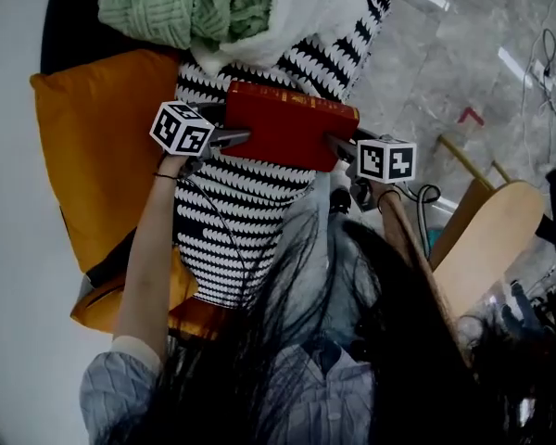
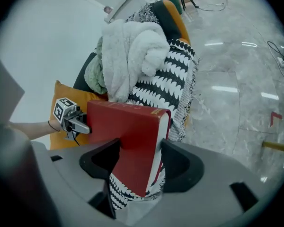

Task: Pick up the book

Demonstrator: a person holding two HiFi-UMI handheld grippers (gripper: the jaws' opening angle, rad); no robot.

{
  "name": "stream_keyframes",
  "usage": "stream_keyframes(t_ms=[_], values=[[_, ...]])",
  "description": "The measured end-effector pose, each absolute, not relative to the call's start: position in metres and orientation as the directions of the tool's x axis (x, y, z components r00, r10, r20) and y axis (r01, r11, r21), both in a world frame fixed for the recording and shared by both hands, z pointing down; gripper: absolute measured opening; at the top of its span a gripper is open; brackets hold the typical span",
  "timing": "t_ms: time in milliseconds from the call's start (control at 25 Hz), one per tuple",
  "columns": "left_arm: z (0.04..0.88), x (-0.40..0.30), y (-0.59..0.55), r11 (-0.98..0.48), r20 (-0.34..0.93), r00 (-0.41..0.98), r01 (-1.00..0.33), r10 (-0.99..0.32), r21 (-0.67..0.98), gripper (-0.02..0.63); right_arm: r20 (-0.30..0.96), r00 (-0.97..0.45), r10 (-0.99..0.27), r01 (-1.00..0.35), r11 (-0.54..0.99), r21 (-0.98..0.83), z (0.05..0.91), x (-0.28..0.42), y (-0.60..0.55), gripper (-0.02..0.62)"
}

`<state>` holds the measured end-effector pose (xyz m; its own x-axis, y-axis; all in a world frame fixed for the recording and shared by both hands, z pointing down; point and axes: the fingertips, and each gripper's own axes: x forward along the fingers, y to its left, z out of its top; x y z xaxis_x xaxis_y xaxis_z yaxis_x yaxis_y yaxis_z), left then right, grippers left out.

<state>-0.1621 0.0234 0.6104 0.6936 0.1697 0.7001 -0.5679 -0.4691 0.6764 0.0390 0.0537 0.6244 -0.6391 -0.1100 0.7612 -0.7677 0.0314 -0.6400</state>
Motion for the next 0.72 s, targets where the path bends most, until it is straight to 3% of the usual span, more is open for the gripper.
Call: stream_keyframes(t_ms=[320,720], values=[[0.579,-0.127,0.045,-0.381,0.609,0.792,-0.551,0.043,0.743,0.348,0.762,-0.617,-0.199,-0.78,0.025,-0.625,0.587,0.078,0.063,0.281],[0.471,-0.091,0.076,-0.302,0.482,0.854,-0.521,-0.199,0.798,0.344,0.719,-0.623,-0.308,-0.763,0.037,-0.645,0.481,0.118,0.085,0.267]])
